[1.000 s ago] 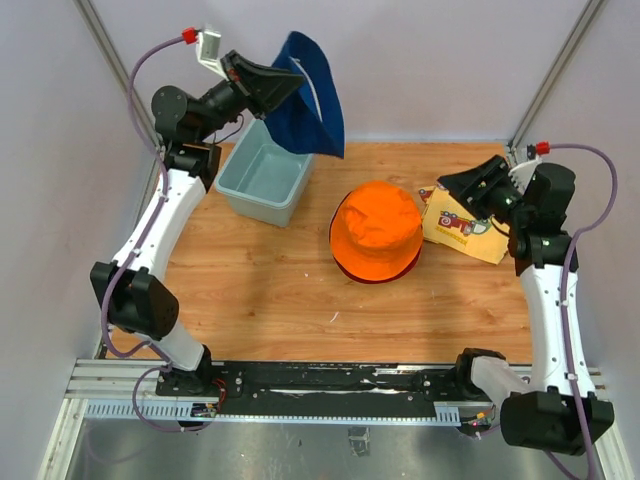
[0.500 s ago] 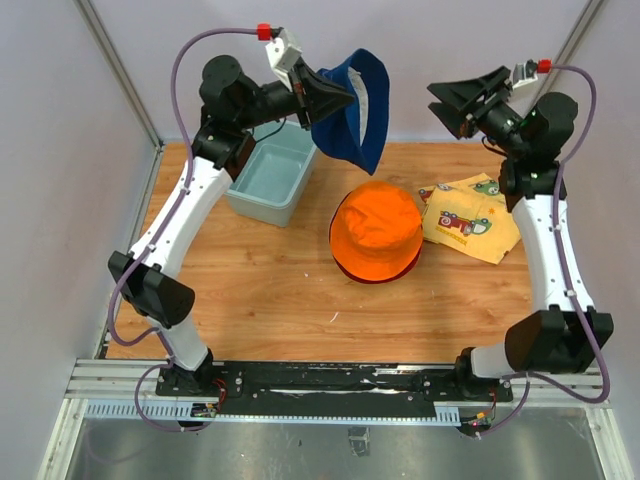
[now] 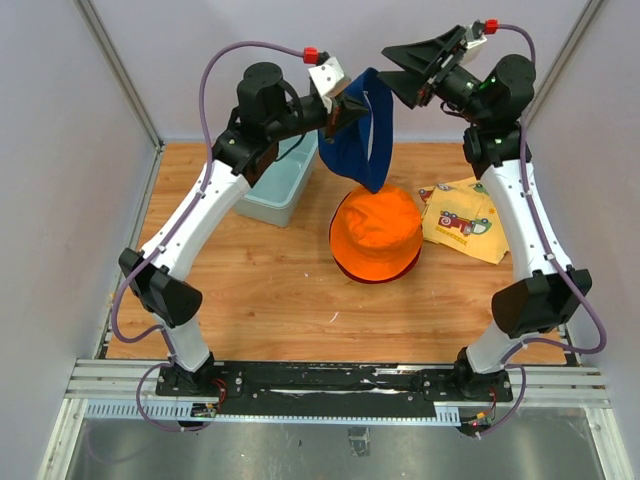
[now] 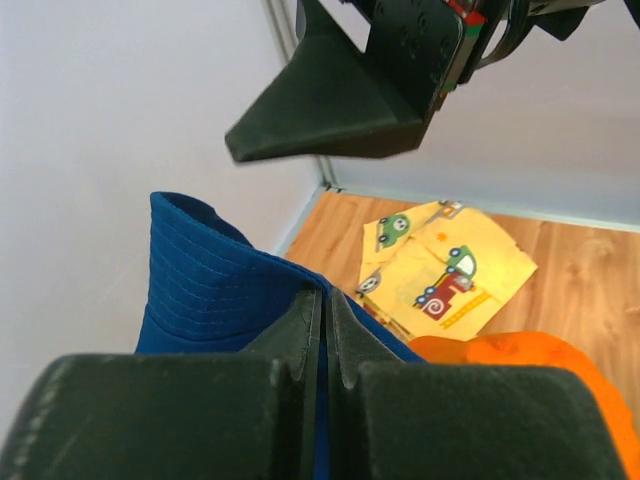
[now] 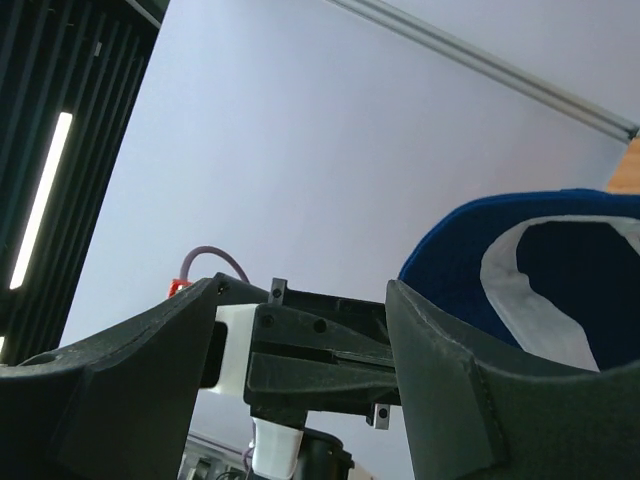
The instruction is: Stack the hats
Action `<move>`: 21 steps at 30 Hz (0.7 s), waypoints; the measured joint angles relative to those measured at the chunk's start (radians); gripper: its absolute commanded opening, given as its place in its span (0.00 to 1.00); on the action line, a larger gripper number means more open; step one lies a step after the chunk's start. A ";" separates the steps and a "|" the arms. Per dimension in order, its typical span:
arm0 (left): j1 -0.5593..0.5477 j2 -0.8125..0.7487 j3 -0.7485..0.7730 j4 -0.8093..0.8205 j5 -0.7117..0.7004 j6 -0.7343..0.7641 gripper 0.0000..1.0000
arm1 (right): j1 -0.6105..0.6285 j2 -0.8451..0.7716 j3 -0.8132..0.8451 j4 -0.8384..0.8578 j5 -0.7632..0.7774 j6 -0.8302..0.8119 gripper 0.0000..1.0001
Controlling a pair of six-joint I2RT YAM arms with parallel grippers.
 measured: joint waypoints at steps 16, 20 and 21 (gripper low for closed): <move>-0.072 0.000 0.035 -0.064 -0.179 0.208 0.00 | 0.051 0.101 0.222 -0.353 -0.010 -0.128 0.71; -0.102 0.000 0.035 -0.080 -0.200 0.241 0.01 | 0.076 0.151 0.331 -0.461 -0.004 -0.192 0.72; -0.109 0.000 0.035 -0.084 -0.209 0.251 0.00 | 0.082 0.163 0.355 -0.485 -0.002 -0.207 0.70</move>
